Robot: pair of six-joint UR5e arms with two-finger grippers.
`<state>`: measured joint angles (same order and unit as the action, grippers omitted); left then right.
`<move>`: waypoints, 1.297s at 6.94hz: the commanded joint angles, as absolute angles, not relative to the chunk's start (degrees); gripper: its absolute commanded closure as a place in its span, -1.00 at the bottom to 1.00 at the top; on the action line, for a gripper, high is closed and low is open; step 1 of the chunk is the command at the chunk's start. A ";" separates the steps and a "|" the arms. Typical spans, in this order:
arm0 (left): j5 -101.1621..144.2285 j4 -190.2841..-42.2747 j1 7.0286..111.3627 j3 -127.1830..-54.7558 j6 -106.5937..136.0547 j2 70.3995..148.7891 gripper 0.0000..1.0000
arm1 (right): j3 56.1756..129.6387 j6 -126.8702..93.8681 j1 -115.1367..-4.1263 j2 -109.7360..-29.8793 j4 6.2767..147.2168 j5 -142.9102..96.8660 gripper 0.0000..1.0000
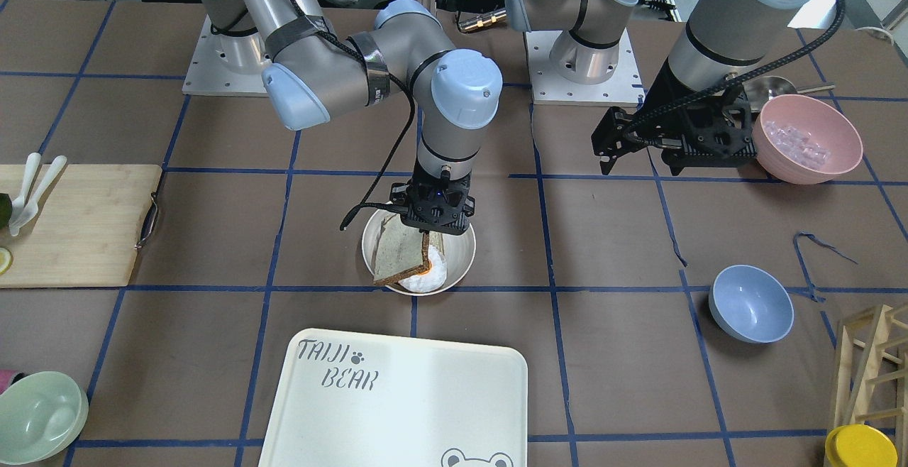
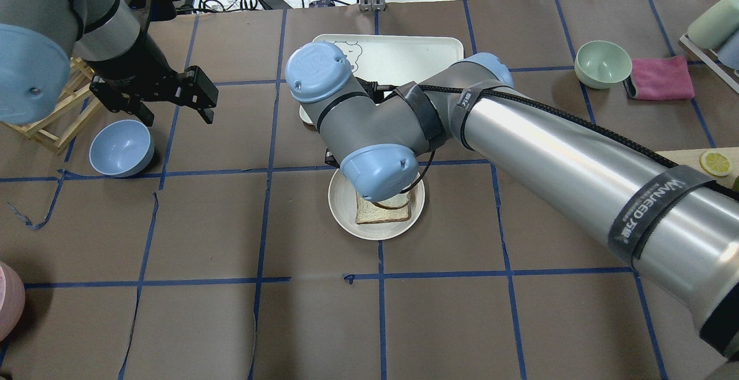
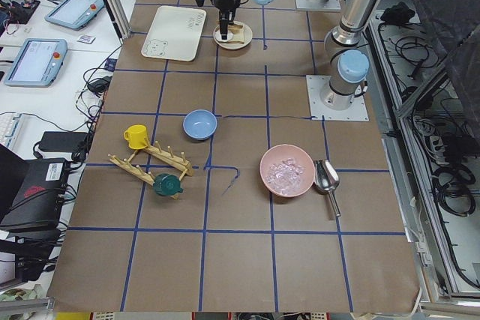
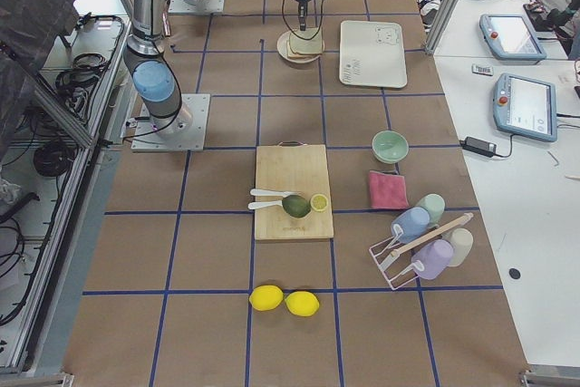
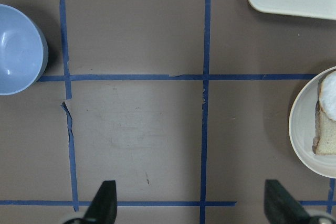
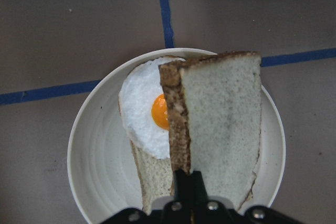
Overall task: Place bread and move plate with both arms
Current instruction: 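Carry the bread slice with the right gripper over the egg plate, then lower the bread onto the fried egg and open the right gripper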
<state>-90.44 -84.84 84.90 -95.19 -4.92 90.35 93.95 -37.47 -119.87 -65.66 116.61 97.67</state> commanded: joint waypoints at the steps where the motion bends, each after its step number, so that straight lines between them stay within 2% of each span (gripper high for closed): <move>1: -90.53 -84.90 84.90 -95.19 -4.92 90.35 -1.00 | 94.66 -38.76 -119.88 -65.57 117.33 94.67 1.00; 4: -90.44 -84.90 84.90 -95.19 -4.92 90.35 -1.00 | 96.67 -38.76 -119.97 -65.83 117.15 94.75 1.00; 5: -90.53 -84.90 84.90 -95.19 -4.92 90.35 -1.00 | 97.55 -38.67 -119.97 -65.83 117.85 94.66 0.88; 6: -90.44 -84.90 84.90 -95.19 -4.92 90.35 -1.00 | 97.30 -38.58 -119.97 -66.00 118.21 94.57 -0.48; 7: -90.44 -84.90 84.90 -95.19 -4.92 90.35 -1.00 | 96.95 -38.06 -119.71 -66.35 123.00 93.00 -0.96; 9: -90.53 -84.82 84.99 -95.19 -4.92 90.35 -1.00 | 91.88 -31.96 -114.38 -69.59 122.45 92.64 -1.00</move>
<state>-90.46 -84.88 84.92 -95.18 -4.92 90.35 94.97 -36.32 -117.79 -67.78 122.90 92.85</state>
